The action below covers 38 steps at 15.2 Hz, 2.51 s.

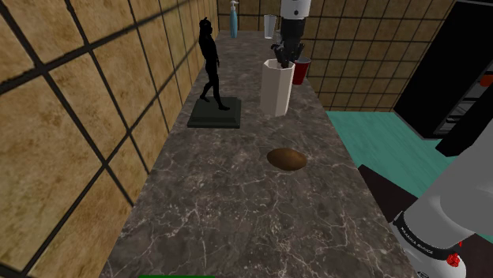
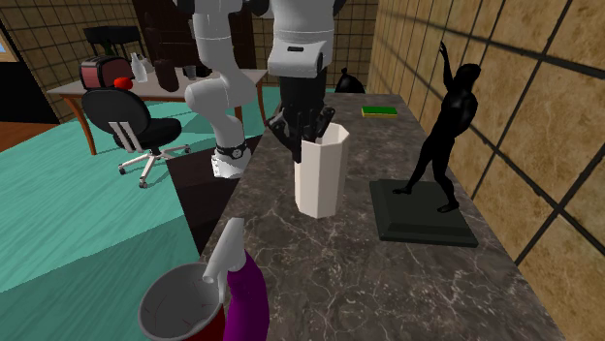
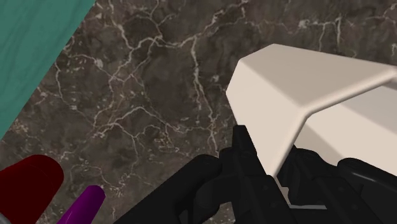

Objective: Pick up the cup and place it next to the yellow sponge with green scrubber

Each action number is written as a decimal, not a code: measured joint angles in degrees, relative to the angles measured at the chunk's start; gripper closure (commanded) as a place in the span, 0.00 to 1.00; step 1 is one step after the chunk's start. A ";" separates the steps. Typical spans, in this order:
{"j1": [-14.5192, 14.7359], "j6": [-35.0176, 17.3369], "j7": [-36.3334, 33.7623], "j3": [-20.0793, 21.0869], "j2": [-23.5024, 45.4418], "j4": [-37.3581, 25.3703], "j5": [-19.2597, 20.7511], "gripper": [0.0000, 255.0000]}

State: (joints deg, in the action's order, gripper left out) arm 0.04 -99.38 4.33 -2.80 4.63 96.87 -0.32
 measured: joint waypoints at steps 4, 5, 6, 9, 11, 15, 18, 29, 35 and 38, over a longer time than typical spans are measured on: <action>0.05 3.18 -0.12 0.04 0.22 -3.41 -0.01 1.00; 0.02 3.82 -0.05 0.02 0.12 -3.95 -0.01 1.00; 0.03 4.56 -0.09 0.03 0.18 -4.74 -0.01 1.00; -0.06 7.06 0.06 -0.04 0.56 -7.62 -0.03 1.00; 0.00 8.77 -0.06 0.01 1.03 -9.81 -0.05 1.00; 0.30 11.73 -0.62 0.24 0.89 -12.60 -0.03 1.00; 1.87 12.98 -3.44 1.56 -1.90 -11.09 0.02 1.00; 8.00 17.83 -16.15 8.06 -9.60 -8.37 -0.83 1.00; 11.46 22.13 -24.21 12.45 -10.57 -11.89 -1.67 1.00; 13.28 23.85 -28.49 14.79 -11.00 -13.31 -2.14 1.00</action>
State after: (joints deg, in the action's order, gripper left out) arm 13.32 -75.53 -24.16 11.98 -6.37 83.55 -2.45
